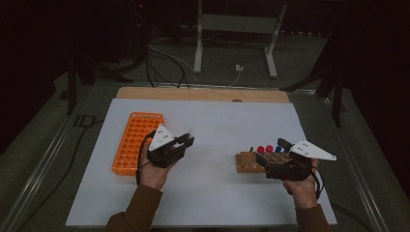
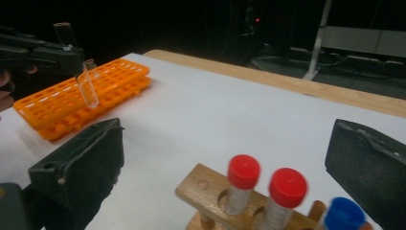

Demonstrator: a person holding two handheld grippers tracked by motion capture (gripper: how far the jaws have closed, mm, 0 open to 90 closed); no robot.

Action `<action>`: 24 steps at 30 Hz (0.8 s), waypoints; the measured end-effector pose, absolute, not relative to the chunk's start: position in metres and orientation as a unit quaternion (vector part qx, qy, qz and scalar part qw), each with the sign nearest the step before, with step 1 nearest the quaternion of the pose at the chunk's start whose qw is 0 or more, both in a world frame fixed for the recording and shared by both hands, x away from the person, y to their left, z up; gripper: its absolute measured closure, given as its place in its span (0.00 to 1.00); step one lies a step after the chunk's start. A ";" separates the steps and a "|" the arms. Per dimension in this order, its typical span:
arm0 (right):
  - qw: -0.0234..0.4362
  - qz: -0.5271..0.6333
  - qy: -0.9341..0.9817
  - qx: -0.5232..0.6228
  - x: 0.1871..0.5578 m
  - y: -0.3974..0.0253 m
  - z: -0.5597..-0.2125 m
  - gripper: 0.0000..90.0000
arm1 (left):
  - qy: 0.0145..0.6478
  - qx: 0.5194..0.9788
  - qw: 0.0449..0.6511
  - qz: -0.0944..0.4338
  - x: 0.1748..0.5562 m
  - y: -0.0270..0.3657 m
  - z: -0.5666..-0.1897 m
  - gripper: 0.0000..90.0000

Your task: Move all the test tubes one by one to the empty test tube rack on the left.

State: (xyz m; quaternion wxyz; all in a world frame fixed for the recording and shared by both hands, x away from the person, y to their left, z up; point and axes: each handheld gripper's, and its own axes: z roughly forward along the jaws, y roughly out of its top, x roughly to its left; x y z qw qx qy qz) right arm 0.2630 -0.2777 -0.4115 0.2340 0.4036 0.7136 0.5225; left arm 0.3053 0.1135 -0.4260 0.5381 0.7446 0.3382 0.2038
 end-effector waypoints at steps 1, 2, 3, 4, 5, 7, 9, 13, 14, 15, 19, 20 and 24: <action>0.235 0.523 0.712 0.406 0.263 -0.279 -0.411 0.00 | 0.342 0.742 0.537 0.208 0.306 0.119 -0.426 0.85; 0.236 0.524 0.710 0.407 0.263 -0.281 -0.411 0.00 | 0.348 0.739 0.536 0.213 0.307 0.125 -0.426 0.85; 0.237 0.525 0.709 0.407 0.263 -0.282 -0.411 0.00 | 0.354 0.735 0.535 0.218 0.308 0.131 -0.426 0.85; 0.238 0.527 0.707 0.409 0.263 -0.284 -0.410 0.00 | 0.360 0.732 0.534 0.221 0.309 0.137 -0.427 0.85; 0.239 0.527 0.705 0.410 0.263 -0.285 -0.410 0.00 | 0.367 0.728 0.534 0.225 0.310 0.144 -0.427 0.85; 0.239 0.529 0.702 0.412 0.262 -0.286 -0.409 0.00 | 0.382 0.719 0.531 0.235 0.312 0.155 -0.427 0.85; 0.239 0.530 0.701 0.413 0.263 -0.288 -0.409 0.00 | 0.393 0.713 0.526 0.245 0.313 0.165 -0.428 0.85; 0.240 0.531 0.699 0.413 0.263 -0.288 -0.409 0.00 | 0.409 0.707 0.516 0.260 0.316 0.177 -0.432 0.85; 0.241 0.531 0.700 0.413 0.262 -0.288 -0.409 0.00 | 0.411 0.707 0.512 0.263 0.317 0.179 -0.434 0.85; 0.240 0.531 0.700 0.413 0.262 -0.288 -0.409 0.00 | 0.414 0.705 0.510 0.265 0.318 0.180 -0.435 0.85; 0.241 0.532 0.699 0.413 0.262 -0.289 -0.409 0.00 | 0.425 0.705 0.498 0.272 0.322 0.184 -0.441 0.85; 0.241 0.532 0.698 0.414 0.262 -0.289 -0.409 0.00 | 0.428 0.704 0.497 0.273 0.323 0.185 -0.443 0.85; 0.241 0.532 0.697 0.416 0.262 -0.290 -0.409 0.00 | 0.438 0.704 0.486 0.275 0.326 0.188 -0.448 0.85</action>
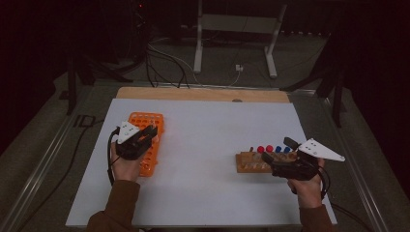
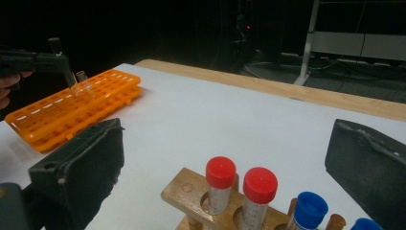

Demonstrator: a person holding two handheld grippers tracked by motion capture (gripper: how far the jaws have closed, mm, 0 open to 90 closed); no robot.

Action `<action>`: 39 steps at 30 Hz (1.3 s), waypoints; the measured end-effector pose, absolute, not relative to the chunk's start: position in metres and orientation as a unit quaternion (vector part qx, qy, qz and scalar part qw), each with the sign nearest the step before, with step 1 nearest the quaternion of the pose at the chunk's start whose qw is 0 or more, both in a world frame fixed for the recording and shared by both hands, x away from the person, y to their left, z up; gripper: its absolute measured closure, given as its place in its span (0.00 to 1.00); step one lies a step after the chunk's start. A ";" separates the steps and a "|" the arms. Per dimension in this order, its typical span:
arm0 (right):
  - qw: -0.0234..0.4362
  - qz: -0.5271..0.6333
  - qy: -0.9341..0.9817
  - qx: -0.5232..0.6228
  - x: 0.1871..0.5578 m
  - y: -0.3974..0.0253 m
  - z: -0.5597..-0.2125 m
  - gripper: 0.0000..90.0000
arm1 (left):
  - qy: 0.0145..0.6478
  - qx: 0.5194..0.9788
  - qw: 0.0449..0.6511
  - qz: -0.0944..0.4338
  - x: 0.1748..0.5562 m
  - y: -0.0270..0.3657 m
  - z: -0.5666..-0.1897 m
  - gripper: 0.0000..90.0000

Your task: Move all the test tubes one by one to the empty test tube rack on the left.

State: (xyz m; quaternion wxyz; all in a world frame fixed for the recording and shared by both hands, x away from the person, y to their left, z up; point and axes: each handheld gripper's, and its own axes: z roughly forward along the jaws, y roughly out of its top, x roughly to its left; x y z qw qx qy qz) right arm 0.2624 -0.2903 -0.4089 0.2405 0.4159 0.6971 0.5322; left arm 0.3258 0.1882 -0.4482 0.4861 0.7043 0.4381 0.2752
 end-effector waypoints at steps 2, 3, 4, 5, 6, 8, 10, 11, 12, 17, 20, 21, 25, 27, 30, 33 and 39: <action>0.241 0.532 0.697 0.416 0.263 -0.291 -0.409 0.00 | 0.444 0.705 0.478 0.278 0.327 0.190 -0.451 0.85; 0.240 0.532 0.697 0.416 0.262 -0.291 -0.409 0.00 | 0.450 0.703 0.475 0.278 0.327 0.191 -0.453 0.85; 0.240 0.533 0.697 0.416 0.262 -0.291 -0.409 0.00 | 0.453 0.703 0.472 0.278 0.328 0.192 -0.455 0.85; 0.239 0.533 0.697 0.416 0.262 -0.291 -0.409 0.00 | 0.456 0.704 0.468 0.278 0.329 0.193 -0.456 0.85; 0.239 0.533 0.698 0.415 0.262 -0.291 -0.409 0.00 | 0.460 0.703 0.465 0.278 0.329 0.193 -0.458 0.85; 0.239 0.533 0.698 0.414 0.263 -0.290 -0.409 0.00 | 0.465 0.704 0.459 0.279 0.331 0.195 -0.461 0.85; 0.239 0.533 0.698 0.414 0.263 -0.290 -0.410 0.00 | 0.468 0.704 0.456 0.278 0.332 0.196 -0.463 0.85; 0.239 0.532 0.698 0.415 0.263 -0.290 -0.410 0.00 | 0.470 0.704 0.454 0.279 0.333 0.196 -0.464 0.85; 0.239 0.532 0.698 0.415 0.263 -0.290 -0.410 0.00 | 0.472 0.703 0.452 0.280 0.333 0.196 -0.464 0.85; 0.238 0.532 0.698 0.415 0.263 -0.291 -0.410 0.00 | 0.472 0.708 0.443 0.282 0.334 0.196 -0.468 0.85; 0.238 0.532 0.699 0.415 0.263 -0.291 -0.411 0.00 | 0.475 0.713 0.434 0.279 0.334 0.196 -0.471 0.85; 0.238 0.532 0.699 0.415 0.263 -0.291 -0.411 0.00 | 0.475 0.716 0.430 0.278 0.334 0.195 -0.472 0.85; 0.238 0.532 0.699 0.414 0.263 -0.291 -0.411 0.00 | 0.479 0.730 0.406 0.271 0.335 0.192 -0.478 0.85; 0.238 0.532 0.699 0.414 0.263 -0.292 -0.411 0.00 | 0.482 0.737 0.391 0.267 0.335 0.191 -0.480 0.85; 0.238 0.531 0.699 0.416 0.263 -0.292 -0.411 0.00 | 0.486 0.740 0.384 0.263 0.336 0.190 -0.481 0.86; 0.238 0.532 0.698 0.416 0.263 -0.293 -0.410 0.00 | 0.490 0.743 0.375 0.259 0.336 0.188 -0.480 0.86; 0.240 0.533 0.697 0.415 0.263 -0.294 -0.410 0.00 | 0.491 0.750 0.363 0.255 0.337 0.187 -0.481 0.86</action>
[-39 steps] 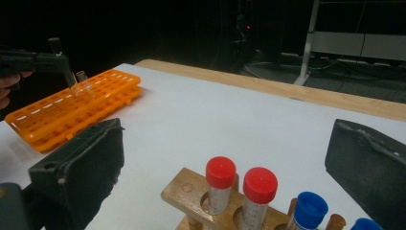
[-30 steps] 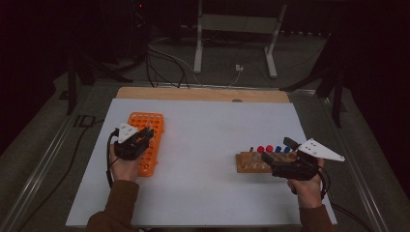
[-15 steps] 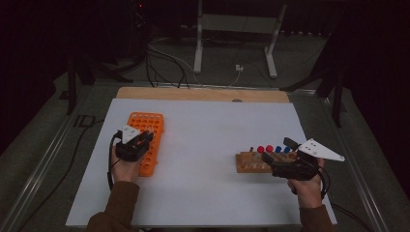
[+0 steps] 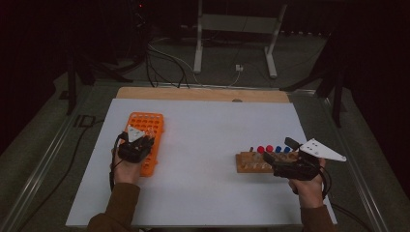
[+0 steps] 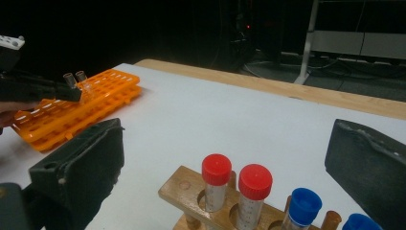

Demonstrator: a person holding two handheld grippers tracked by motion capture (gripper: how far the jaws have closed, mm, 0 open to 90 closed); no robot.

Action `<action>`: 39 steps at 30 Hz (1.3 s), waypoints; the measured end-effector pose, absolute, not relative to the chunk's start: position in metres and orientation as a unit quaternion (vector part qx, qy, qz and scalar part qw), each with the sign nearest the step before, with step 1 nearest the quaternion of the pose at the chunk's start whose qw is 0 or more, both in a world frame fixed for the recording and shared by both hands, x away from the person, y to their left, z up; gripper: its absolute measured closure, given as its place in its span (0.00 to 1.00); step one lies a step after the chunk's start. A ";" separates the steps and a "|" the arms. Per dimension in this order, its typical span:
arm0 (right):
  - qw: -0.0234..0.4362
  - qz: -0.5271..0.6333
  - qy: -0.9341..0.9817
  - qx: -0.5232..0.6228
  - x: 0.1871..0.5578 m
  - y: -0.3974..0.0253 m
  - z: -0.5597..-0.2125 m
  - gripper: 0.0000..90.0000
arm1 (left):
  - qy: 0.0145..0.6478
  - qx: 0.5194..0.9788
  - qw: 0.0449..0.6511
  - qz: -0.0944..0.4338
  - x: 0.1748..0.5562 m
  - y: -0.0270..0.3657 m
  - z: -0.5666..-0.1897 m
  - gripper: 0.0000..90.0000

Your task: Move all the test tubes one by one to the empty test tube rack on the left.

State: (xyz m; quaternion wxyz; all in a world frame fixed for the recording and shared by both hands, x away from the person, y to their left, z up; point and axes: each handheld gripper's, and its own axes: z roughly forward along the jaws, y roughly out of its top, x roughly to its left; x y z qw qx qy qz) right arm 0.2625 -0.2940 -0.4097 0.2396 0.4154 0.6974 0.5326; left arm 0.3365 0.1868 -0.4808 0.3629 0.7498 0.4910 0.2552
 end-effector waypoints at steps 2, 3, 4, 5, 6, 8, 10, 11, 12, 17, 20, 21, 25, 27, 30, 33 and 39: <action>0.240 0.533 0.697 0.416 0.262 -0.294 -0.409 0.00 | 0.491 0.754 0.356 0.254 0.337 0.186 -0.482 0.86; 0.239 0.533 0.697 0.416 0.262 -0.294 -0.409 0.00 | 0.493 0.753 0.355 0.253 0.337 0.186 -0.483 0.86; 0.240 0.533 0.697 0.416 0.262 -0.294 -0.409 0.00 | 0.493 0.755 0.353 0.251 0.338 0.186 -0.483 0.86; 0.240 0.533 0.696 0.416 0.262 -0.294 -0.409 0.00 | 0.495 0.754 0.352 0.250 0.338 0.186 -0.484 0.86; 0.240 0.533 0.696 0.416 0.262 -0.294 -0.409 0.00 | 0.495 0.754 0.352 0.249 0.338 0.186 -0.485 0.86; 0.241 0.534 0.695 0.416 0.262 -0.295 -0.409 0.00 | 0.497 0.754 0.351 0.248 0.338 0.186 -0.484 0.86; 0.242 0.534 0.694 0.417 0.262 -0.296 -0.408 0.00 | 0.498 0.753 0.352 0.247 0.338 0.186 -0.484 0.86; 0.243 0.534 0.694 0.417 0.262 -0.296 -0.408 0.00 | 0.498 0.753 0.352 0.247 0.338 0.186 -0.484 0.86; 0.243 0.535 0.693 0.417 0.262 -0.297 -0.408 0.00 | 0.496 0.754 0.352 0.248 0.338 0.187 -0.485 0.85; 0.246 0.535 0.690 0.420 0.262 -0.300 -0.407 0.00 | 0.494 0.743 0.377 0.249 0.332 0.189 -0.485 0.73; 0.247 0.536 0.686 0.425 0.263 -0.303 -0.407 0.00 | 0.489 0.734 0.397 0.254 0.326 0.192 -0.483 0.63; 0.246 0.537 0.685 0.427 0.263 -0.304 -0.408 0.00 | 0.489 0.729 0.405 0.255 0.324 0.193 -0.482 0.58; 0.257 0.527 0.685 0.433 0.264 -0.307 -0.408 0.00 | 0.491 0.711 0.435 0.252 0.316 0.195 -0.477 0.38; 0.258 0.526 0.684 0.436 0.264 -0.309 -0.408 0.00 | 0.490 0.702 0.453 0.250 0.312 0.195 -0.474 0.31; 0.255 0.527 0.680 0.442 0.265 -0.312 -0.408 0.00 | 0.483 0.692 0.476 0.246 0.306 0.194 -0.469 0.21; 0.263 0.518 0.680 0.447 0.265 -0.315 -0.408 0.00 | 0.477 0.688 0.492 0.240 0.301 0.194 -0.465 0.12; 0.280 0.510 0.669 0.462 0.265 -0.328 -0.408 0.03 | 0.473 0.679 0.510 0.235 0.294 0.193 -0.459 0.01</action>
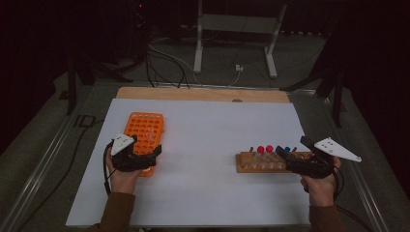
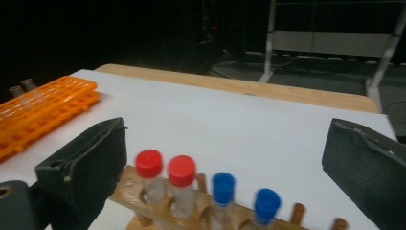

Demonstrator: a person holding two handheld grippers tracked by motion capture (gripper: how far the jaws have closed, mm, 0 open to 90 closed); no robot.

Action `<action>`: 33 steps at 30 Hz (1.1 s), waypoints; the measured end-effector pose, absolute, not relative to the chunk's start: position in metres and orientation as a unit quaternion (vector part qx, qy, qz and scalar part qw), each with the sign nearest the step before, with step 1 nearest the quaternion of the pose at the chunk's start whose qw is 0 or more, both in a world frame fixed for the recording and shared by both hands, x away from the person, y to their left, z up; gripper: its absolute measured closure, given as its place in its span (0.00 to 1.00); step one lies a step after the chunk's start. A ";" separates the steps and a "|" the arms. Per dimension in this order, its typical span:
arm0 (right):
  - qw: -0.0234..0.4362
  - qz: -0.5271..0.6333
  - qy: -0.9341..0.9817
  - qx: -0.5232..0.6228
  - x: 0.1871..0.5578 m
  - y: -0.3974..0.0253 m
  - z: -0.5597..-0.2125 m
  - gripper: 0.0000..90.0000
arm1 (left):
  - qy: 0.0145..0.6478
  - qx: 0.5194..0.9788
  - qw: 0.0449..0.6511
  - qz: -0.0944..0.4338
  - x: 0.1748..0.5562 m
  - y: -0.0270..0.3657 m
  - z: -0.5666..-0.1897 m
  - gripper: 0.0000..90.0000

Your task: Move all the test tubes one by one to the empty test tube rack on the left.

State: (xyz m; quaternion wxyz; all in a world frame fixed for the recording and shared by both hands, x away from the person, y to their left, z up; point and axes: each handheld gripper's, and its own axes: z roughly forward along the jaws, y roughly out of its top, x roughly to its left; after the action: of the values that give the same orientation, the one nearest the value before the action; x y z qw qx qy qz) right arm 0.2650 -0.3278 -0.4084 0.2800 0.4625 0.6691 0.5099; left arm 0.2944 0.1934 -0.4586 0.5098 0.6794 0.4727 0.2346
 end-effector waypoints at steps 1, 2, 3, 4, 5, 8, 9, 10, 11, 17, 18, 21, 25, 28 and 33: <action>0.282 0.508 0.669 0.464 0.265 -0.330 -0.409 0.04 | 0.470 0.679 0.512 0.236 0.293 0.193 -0.458 0.01; 0.285 0.504 0.669 0.466 0.265 -0.331 -0.409 0.04 | 0.467 0.679 0.515 0.237 0.292 0.193 -0.457 0.01; 0.288 0.501 0.668 0.469 0.265 -0.332 -0.410 0.06 | 0.466 0.678 0.517 0.238 0.291 0.193 -0.455 0.01; 0.290 0.498 0.669 0.468 0.266 -0.334 -0.411 0.07 | 0.465 0.676 0.519 0.238 0.290 0.192 -0.454 0.01; 0.292 0.494 0.669 0.473 0.266 -0.335 -0.412 0.08 | 0.464 0.676 0.521 0.239 0.289 0.192 -0.453 0.01; 0.303 0.487 0.667 0.476 0.266 -0.340 -0.416 0.18 | 0.460 0.675 0.526 0.239 0.287 0.190 -0.450 0.01; 0.304 0.484 0.669 0.475 0.265 -0.341 -0.417 0.23 | 0.458 0.675 0.528 0.239 0.286 0.190 -0.450 0.01; 0.306 0.479 0.674 0.471 0.265 -0.342 -0.419 0.29 | 0.455 0.676 0.529 0.239 0.286 0.189 -0.449 0.01; 0.308 0.474 0.677 0.470 0.265 -0.342 -0.421 0.36 | 0.453 0.677 0.529 0.240 0.286 0.188 -0.448 0.01; 0.306 0.456 0.697 0.461 0.267 -0.342 -0.433 0.65 | 0.443 0.680 0.533 0.239 0.284 0.183 -0.445 0.01; 0.303 0.453 0.700 0.460 0.268 -0.342 -0.435 0.69 | 0.442 0.681 0.533 0.239 0.284 0.182 -0.445 0.01; 0.293 0.447 0.709 0.461 0.270 -0.341 -0.442 0.76 | 0.441 0.682 0.532 0.239 0.284 0.181 -0.445 0.01; 0.279 0.441 0.715 0.464 0.274 -0.341 -0.451 0.80 | 0.442 0.682 0.532 0.239 0.284 0.181 -0.445 0.01; 0.273 0.440 0.718 0.464 0.276 -0.339 -0.455 0.82 | 0.442 0.680 0.533 0.239 0.284 0.182 -0.446 0.01; 0.272 0.433 0.724 0.463 0.278 -0.335 -0.460 0.82 | 0.441 0.681 0.534 0.238 0.284 0.181 -0.446 0.01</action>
State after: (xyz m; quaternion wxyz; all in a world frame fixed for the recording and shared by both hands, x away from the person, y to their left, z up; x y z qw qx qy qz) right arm 0.2784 -0.3353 -0.4600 0.2722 0.4626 0.7242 0.4330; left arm 0.2837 0.1807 -0.4459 0.5339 0.6808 0.4414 0.2379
